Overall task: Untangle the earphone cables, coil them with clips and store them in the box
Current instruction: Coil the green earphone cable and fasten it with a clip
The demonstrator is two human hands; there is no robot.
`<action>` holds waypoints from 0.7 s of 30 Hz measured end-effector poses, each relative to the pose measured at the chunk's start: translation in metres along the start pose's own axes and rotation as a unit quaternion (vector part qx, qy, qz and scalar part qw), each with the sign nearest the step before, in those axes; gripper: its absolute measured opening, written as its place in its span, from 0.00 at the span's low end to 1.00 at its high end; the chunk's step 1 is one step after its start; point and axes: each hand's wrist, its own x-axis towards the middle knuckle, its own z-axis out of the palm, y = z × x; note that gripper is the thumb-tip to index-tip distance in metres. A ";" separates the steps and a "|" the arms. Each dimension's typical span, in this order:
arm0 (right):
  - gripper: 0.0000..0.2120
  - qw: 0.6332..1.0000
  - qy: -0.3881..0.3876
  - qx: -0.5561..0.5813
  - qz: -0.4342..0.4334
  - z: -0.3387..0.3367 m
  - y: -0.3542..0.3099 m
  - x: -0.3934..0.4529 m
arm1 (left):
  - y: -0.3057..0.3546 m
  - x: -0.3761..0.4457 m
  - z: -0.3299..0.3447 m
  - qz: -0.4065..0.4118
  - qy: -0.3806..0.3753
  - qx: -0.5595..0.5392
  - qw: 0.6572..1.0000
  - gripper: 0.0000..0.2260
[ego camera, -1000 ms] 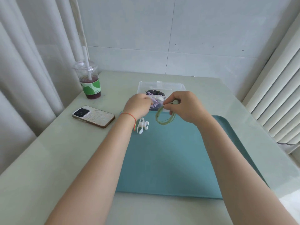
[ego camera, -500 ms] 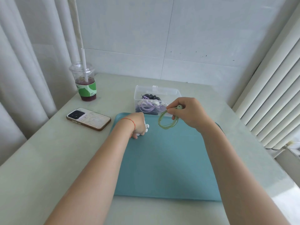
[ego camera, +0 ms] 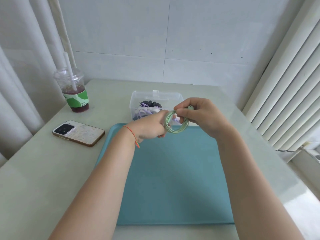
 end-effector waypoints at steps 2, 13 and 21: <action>0.03 1.000 -0.014 -0.019 -0.003 -0.004 -0.002 -0.002 | 0.001 -0.001 0.002 0.002 -0.014 -0.038 0.999 0.20; 0.05 0.998 -0.034 -0.059 -0.011 -0.010 -0.013 -0.008 | 0.012 0.000 0.001 -0.067 0.004 -0.169 0.983 0.23; 0.03 0.993 -0.005 -0.120 -0.017 -0.003 -0.016 -0.004 | 0.015 0.003 0.006 -0.071 0.052 -0.101 0.991 0.23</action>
